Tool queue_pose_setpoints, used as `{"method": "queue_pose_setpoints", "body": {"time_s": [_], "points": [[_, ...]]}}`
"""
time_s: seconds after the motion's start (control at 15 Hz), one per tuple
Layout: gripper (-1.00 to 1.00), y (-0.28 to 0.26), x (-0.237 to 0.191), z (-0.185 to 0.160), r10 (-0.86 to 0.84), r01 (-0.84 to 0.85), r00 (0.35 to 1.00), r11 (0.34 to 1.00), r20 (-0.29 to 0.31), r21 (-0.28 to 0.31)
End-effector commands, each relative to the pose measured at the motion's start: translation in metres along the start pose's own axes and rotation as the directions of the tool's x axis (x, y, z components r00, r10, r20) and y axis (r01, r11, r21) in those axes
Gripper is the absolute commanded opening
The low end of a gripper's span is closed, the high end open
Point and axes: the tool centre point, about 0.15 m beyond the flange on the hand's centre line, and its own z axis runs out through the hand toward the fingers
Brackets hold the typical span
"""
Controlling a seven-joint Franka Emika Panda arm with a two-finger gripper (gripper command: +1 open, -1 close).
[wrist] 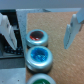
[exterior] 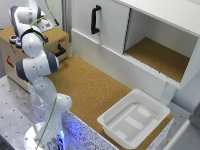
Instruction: Turn on the red led light
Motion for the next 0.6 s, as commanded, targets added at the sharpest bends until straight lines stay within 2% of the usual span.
{"method": "queue_pose_setpoints", "body": {"time_s": [0.0, 0.13, 0.2, 0.33, 0.4, 0.47, 0.53], "points": [[1.00, -0.025, 0.118, -0.010, -0.023, 0.033, 0.906, 0.999, 0.423, -0.016], [1.00, -0.026, 0.122, -0.002, 0.022, -0.003, 0.917, 0.999, 0.399, -0.048], [1.00, -0.022, 0.118, 0.006, 0.070, -0.058, 0.931, 0.997, 0.357, -0.045], [1.00, -0.018, 0.119, 0.020, 0.133, -0.116, 0.941, 0.991, 0.310, -0.070], [1.00, -0.018, 0.118, 0.022, 0.148, -0.128, 0.940, 0.988, 0.306, -0.084], [-1.00, -0.019, 0.117, 0.022, 0.165, -0.122, 0.923, 0.982, 0.348, -0.142], [-1.00, -0.020, 0.113, 0.023, 0.185, -0.126, 0.915, 0.975, 0.359, -0.181]]}}
